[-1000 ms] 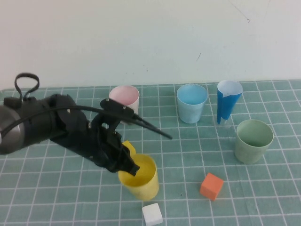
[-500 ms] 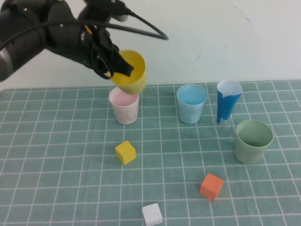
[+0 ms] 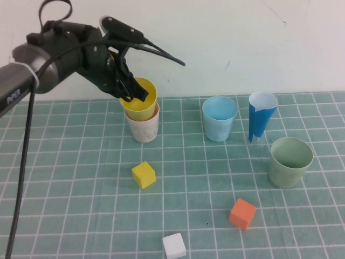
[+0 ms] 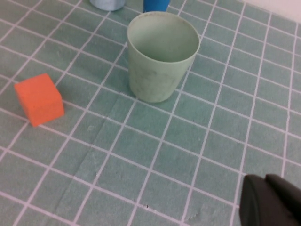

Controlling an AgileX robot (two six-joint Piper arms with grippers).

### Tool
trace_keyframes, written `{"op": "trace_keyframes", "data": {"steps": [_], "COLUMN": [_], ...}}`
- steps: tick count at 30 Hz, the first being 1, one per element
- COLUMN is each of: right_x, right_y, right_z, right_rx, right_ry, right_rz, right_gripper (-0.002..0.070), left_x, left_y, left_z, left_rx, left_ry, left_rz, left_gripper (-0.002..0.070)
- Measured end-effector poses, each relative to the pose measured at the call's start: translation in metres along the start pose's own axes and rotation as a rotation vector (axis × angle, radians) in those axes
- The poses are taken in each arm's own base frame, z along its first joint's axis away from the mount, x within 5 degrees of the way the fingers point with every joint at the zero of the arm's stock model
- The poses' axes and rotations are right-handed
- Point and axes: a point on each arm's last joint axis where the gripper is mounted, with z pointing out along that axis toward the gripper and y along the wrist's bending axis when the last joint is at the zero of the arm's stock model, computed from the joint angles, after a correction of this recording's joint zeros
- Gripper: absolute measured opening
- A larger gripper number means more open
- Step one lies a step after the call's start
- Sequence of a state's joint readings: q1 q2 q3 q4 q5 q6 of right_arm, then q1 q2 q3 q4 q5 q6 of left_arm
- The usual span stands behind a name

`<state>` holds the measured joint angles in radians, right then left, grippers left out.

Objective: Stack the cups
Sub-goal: Place the yellow cup on the pink cup, then pick up the green cup

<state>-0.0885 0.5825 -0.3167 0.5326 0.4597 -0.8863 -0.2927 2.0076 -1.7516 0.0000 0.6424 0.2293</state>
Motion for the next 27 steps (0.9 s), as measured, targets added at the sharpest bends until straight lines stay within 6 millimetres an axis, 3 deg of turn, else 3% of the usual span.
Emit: {"op": "trace_keyframes", "data": {"steps": [6,12,15,18,21,24,27], "right_x": [0.0,-0.001,-0.014,-0.031,-0.046,-0.058,-0.068], "right_y": [0.0,0.003,0.001,-0.004,-0.014,-0.025,-0.034], "right_z": [0.0,0.004,0.005,0.009,0.021,0.038,0.061], "right_rx": [-0.003,-0.097,-0.173,-0.222,-0.237,-0.231,-0.257], "right_ry": [0.003,0.093,0.15,0.182,0.199,0.203,0.213], "right_rz": [0.0,-0.001,-0.016,-0.047,-0.082,-0.116,-0.094], "right_gripper": [-0.0002,-0.0002,-0.0002,-0.0002,-0.0002,0.0023,0.0117], "left_x": [0.001,-0.005,-0.015,-0.028,-0.037,-0.035,-0.027], "left_y": [-0.001,0.0,0.003,0.012,0.024,0.034,0.042], "left_z": [0.009,0.003,-0.014,-0.049,-0.101,-0.151,-0.189], "left_rx": [0.001,-0.002,-0.016,-0.043,-0.075,-0.101,-0.118], "left_ry": [-0.001,-0.013,-0.036,-0.106,-0.175,-0.196,-0.196], "left_rz": [0.001,0.001,0.012,0.005,-0.015,-0.032,-0.048], "left_gripper": [0.0032,0.027,0.0291,0.0215,0.0076,0.0023,0.0007]}}
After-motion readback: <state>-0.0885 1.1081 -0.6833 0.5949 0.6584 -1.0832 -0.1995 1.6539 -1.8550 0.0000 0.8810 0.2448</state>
